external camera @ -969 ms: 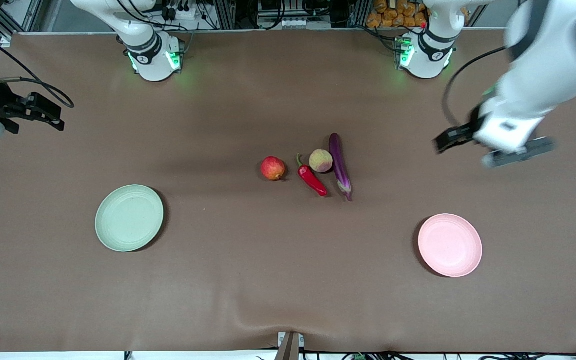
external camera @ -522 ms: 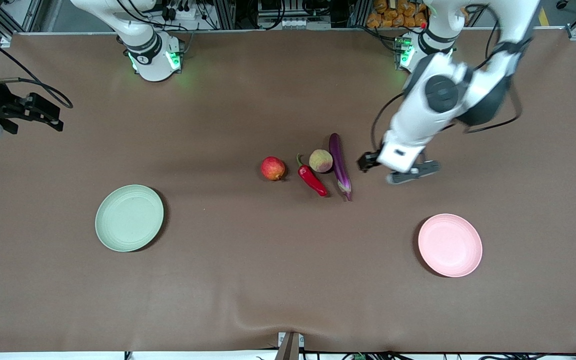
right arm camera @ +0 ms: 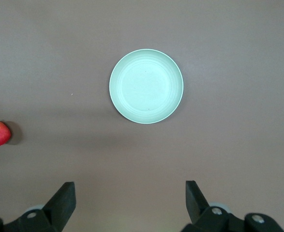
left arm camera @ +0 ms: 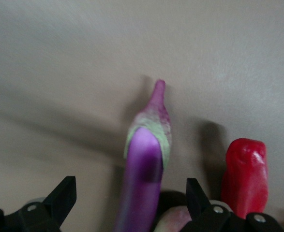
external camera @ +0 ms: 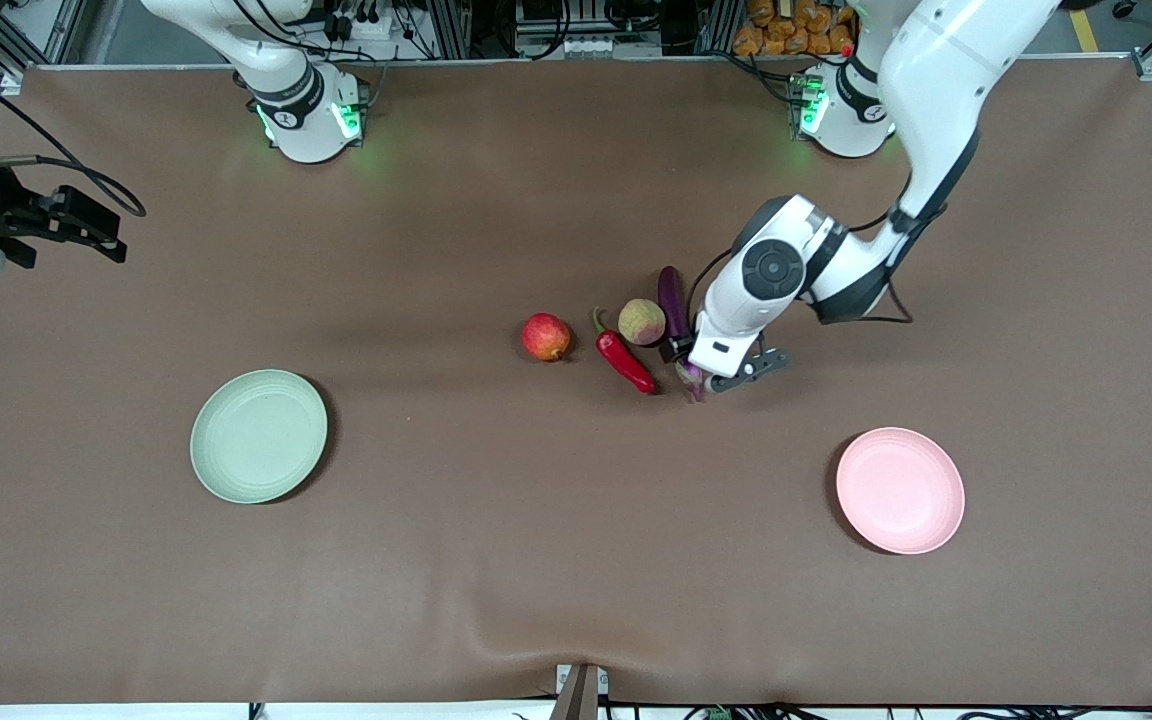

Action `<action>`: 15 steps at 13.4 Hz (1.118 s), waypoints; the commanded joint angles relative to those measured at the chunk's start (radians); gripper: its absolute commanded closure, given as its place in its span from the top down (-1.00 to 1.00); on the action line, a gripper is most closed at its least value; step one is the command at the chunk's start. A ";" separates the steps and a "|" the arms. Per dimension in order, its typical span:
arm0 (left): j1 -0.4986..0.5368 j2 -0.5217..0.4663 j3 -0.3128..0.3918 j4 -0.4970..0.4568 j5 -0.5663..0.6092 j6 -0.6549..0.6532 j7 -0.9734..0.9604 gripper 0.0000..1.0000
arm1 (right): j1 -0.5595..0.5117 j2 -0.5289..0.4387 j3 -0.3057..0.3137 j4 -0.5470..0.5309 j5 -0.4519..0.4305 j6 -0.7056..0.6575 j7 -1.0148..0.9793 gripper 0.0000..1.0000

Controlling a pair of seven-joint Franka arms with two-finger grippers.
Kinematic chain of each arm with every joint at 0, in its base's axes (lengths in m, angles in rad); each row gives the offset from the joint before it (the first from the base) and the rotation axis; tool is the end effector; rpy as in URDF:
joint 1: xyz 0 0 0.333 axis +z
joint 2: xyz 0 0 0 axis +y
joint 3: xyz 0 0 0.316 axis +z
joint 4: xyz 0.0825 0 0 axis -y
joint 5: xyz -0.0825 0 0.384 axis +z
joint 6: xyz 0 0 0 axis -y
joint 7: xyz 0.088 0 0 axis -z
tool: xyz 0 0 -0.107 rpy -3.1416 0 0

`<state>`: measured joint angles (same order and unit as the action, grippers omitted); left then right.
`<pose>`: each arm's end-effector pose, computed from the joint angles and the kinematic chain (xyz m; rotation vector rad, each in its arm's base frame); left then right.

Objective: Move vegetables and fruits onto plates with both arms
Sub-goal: 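Close the left gripper around the purple eggplant and lift it, then carry the eggplant toward the pink plate while the right gripper reaches out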

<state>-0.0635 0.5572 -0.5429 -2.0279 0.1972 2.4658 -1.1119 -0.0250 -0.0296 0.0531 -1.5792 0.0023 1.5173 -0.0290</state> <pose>0.4923 -0.3363 0.2032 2.9857 0.6239 -0.2066 0.5396 0.0159 0.6321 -3.1392 -0.0897 0.0508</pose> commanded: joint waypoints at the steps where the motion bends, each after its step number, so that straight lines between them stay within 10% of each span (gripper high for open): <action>1: -0.022 0.045 0.006 0.029 0.051 0.024 -0.052 0.85 | -0.018 0.040 0.008 0.024 0.018 -0.012 -0.011 1.00; 5: -0.033 0.079 0.008 0.028 0.126 0.039 -0.118 -0.99 | -0.035 0.092 0.007 0.027 0.015 -0.014 -0.012 1.00; 15: 0.194 -0.071 0.011 0.245 0.192 -0.413 0.182 -1.00 | -0.026 0.218 0.011 0.031 0.007 -0.005 -0.063 1.00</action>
<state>0.0731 0.4986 -0.5264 -1.8408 0.3718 2.1328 -1.0212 -0.0528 0.1401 0.0575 -1.5790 0.0011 1.5173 -0.0775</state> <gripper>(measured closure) 0.652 0.000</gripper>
